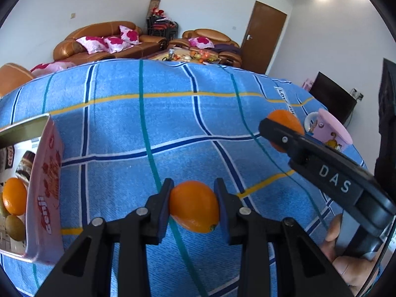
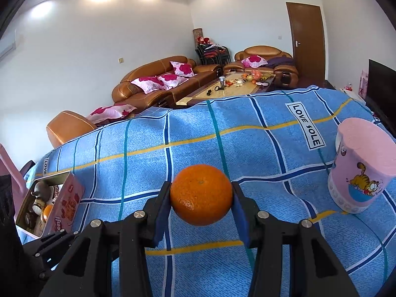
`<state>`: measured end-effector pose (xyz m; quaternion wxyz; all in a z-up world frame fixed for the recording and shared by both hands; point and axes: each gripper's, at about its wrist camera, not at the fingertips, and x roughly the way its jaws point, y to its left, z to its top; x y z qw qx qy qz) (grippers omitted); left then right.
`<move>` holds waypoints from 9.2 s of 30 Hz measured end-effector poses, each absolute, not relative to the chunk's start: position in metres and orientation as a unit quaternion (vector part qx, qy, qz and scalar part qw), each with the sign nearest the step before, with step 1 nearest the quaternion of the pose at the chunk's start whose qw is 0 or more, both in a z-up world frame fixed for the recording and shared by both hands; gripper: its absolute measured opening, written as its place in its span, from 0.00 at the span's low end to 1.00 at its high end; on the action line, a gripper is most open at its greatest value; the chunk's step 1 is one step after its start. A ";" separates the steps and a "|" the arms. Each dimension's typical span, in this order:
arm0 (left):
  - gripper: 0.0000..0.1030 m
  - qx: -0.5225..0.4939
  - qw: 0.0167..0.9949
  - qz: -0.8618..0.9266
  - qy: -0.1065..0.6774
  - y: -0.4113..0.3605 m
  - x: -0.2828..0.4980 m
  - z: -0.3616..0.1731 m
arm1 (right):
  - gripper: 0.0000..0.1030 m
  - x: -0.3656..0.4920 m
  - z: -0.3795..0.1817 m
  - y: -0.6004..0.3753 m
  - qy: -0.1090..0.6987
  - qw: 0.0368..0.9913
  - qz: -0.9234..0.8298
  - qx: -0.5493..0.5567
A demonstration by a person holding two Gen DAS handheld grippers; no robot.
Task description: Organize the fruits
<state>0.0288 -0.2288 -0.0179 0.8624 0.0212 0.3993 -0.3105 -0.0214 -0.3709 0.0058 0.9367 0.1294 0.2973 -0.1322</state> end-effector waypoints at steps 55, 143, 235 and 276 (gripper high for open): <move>0.34 0.029 0.941 -0.167 0.292 -0.076 0.046 0.042 | 0.47 -0.019 0.065 -0.263 0.217 0.967 -0.125 0.052; 0.46 0.051 0.934 -0.096 0.340 -0.010 0.097 -0.015 | 0.49 0.070 -0.008 -0.129 0.309 0.940 0.063 0.126; 1.00 0.022 0.979 -0.027 0.198 0.006 -0.001 0.010 | 0.72 -0.052 0.025 -0.123 0.119 0.990 -0.062 0.042; 1.00 0.021 0.979 -0.013 0.201 0.007 0.002 0.010 | 0.72 -0.053 0.025 -0.130 0.123 0.989 -0.069 0.044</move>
